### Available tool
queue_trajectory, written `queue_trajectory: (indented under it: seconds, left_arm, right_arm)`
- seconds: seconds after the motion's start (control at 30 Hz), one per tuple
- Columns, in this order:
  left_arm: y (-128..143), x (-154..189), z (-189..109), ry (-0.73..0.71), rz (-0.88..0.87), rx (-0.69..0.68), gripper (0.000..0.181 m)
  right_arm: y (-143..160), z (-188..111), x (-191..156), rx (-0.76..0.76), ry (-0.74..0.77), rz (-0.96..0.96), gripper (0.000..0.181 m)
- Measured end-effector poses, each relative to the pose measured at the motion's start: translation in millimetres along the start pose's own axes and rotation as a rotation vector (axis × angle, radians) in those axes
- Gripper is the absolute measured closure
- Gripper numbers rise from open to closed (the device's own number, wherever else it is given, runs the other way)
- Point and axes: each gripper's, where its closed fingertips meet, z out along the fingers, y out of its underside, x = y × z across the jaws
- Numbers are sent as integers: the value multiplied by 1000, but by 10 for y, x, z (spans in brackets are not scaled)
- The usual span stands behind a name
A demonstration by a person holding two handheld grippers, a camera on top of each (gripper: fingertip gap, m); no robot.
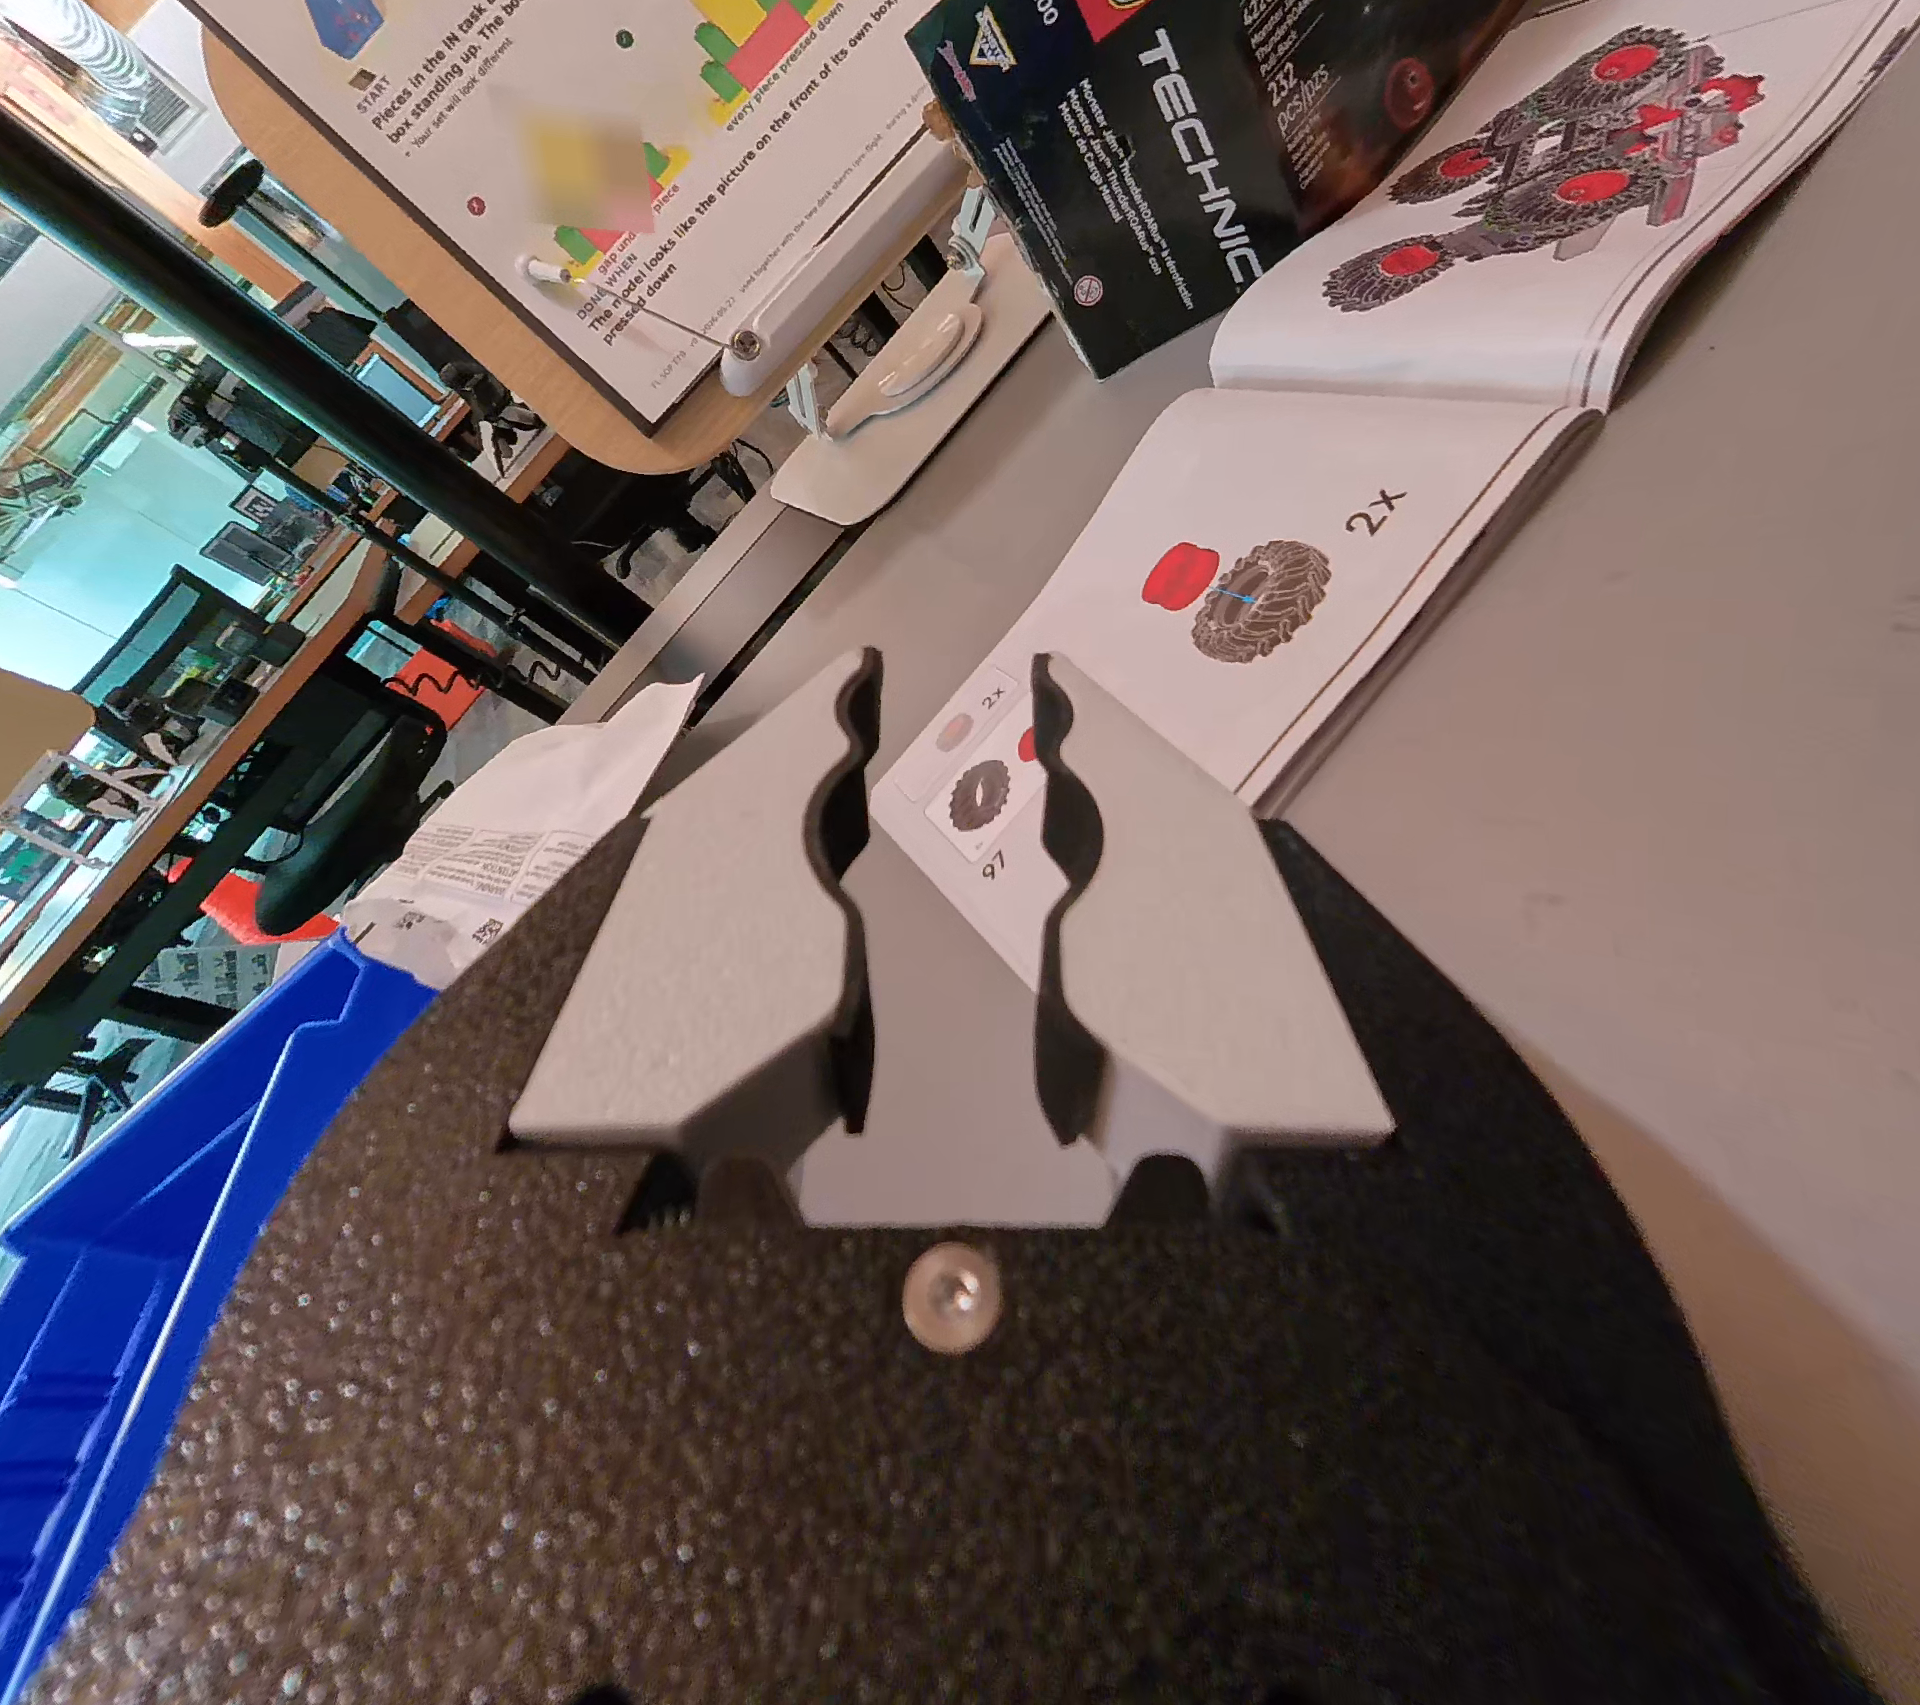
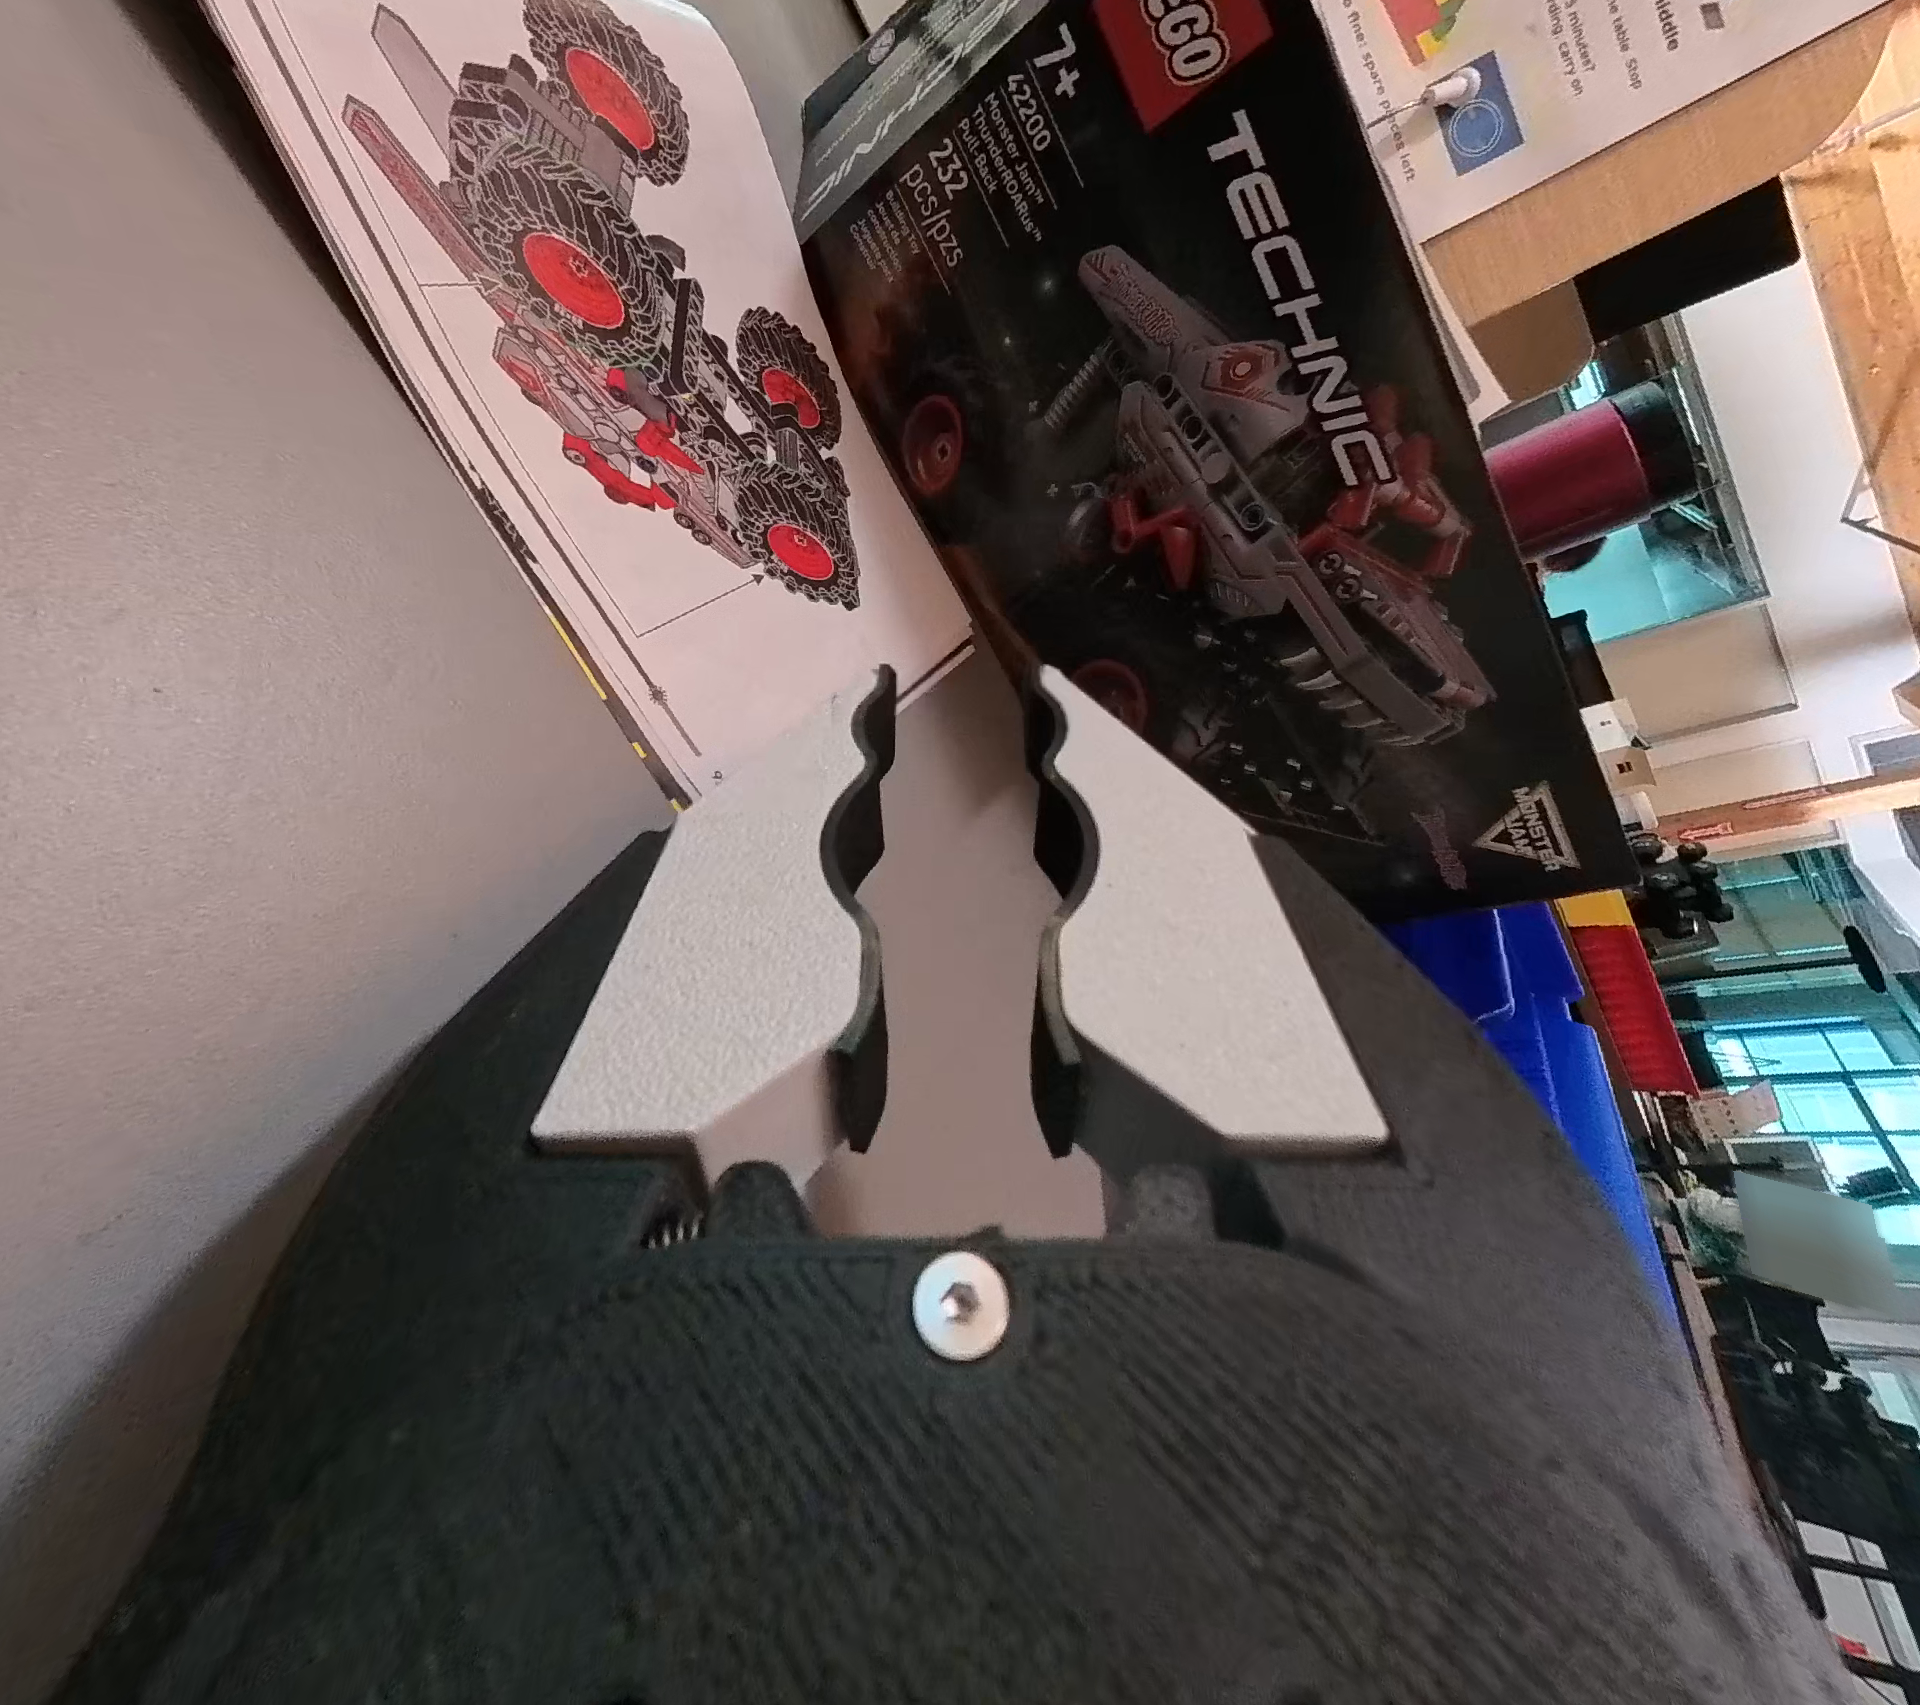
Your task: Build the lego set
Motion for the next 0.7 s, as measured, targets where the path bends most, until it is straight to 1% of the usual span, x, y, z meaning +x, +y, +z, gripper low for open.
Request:
queue_trajectory:
  seconds: [0.4,0.5,0.57,0.63,0.7]
  left_arm:
    - [4,24,7,4,23,-7,155]
    - [7,22,8,3,25,-7,155]
    - [4,22,8,3,24,-6,155]
    - [6,25,10,5,25,-7,155]
    - [4,28,11,5,27,-8,156]
  right_arm:
    - [32,15,-93,-16,-53,-10,158]
    - [-33,-24,-243,28,-146,-32,157]
    - [-71,-46,-326,48,-209,-1,152]
    - [-30,-46,-453,23,-292,39,150]
    - [-20,-46,-526,0,-340,69,154]
